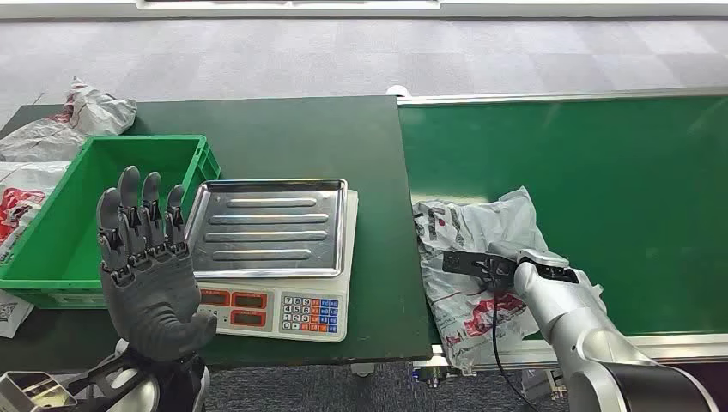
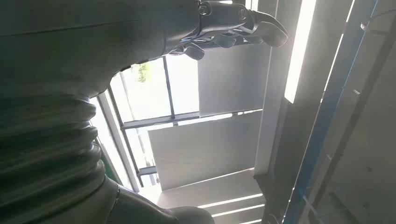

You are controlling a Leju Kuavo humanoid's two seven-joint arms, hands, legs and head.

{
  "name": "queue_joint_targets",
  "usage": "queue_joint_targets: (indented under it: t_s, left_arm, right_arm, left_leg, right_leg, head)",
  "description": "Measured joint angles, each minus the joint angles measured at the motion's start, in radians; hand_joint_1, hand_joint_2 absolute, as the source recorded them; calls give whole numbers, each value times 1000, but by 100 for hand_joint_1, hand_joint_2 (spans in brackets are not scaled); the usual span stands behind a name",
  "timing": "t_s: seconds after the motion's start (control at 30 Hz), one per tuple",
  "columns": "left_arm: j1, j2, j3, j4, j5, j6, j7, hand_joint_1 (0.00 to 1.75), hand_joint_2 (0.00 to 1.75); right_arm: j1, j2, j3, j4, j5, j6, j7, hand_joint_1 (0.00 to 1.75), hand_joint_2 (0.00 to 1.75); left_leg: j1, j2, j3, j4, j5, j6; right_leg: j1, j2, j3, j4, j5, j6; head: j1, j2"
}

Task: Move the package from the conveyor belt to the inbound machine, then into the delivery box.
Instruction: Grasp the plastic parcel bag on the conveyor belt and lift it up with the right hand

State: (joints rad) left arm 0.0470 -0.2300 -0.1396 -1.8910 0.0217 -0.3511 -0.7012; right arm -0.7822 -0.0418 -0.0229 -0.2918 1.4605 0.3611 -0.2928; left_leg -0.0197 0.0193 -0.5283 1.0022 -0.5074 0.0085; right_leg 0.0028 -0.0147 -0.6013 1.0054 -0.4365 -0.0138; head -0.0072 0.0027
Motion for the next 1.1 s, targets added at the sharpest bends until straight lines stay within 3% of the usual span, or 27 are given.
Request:
queue_joint_targets:
  t_s: [0.2,0.33,0.43,0.6,0.67,0.83,1.1]
  left_arm:
    - [0,3,0,3,0,3,0,0,175]
    - [0,5,-1,5,2,15,0,0,175]
    - [6,8,-1,1,2,26,0,0,175]
    - [26,11,-3,-22,0,37,0,0,175]
    - [27,12,-6,-25,0,37,0,0,175]
    - [25,14,-20,-20,5,37,0,0,175]
    - [26,14,-27,0,15,28,0,0,175]
  right_arm:
    - [6,2,0,-1,-12,-29,-12,175,175]
    - [16,6,1,-9,-33,-109,-16,175,175]
    - [20,19,2,-34,-61,-271,-5,175,175]
    - [31,59,2,-163,-121,-643,54,175,175]
    - [49,74,2,-268,-148,-718,83,175,175]
    - [108,89,10,-517,-158,-753,133,175,175]
    - [219,93,50,-785,-40,-842,235,175,175]
  left_leg:
    - [0,0,0,0,0,0]
    - [0,0,0,0,0,0]
    - [0,0,0,0,0,0]
    - [0,1,0,0,0,0]
    - [0,0,0,0,0,0]
    - [0,-1,0,0,0,0]
    - [0,0,0,0,0,0]
  right_leg:
    - [0,0,0,0,0,0]
    - [0,0,0,0,0,0]
    - [0,0,0,0,0,0]
    - [0,0,0,0,0,0]
    - [1,0,0,0,0,0]
    - [1,0,0,0,0,0]
    - [0,0,0,0,0,0]
  head:
    - [0,0]
    - [0,0]
    - [0,0]
    - [0,0]
    - [0,0]
    - [0,0]
    - [0,0]
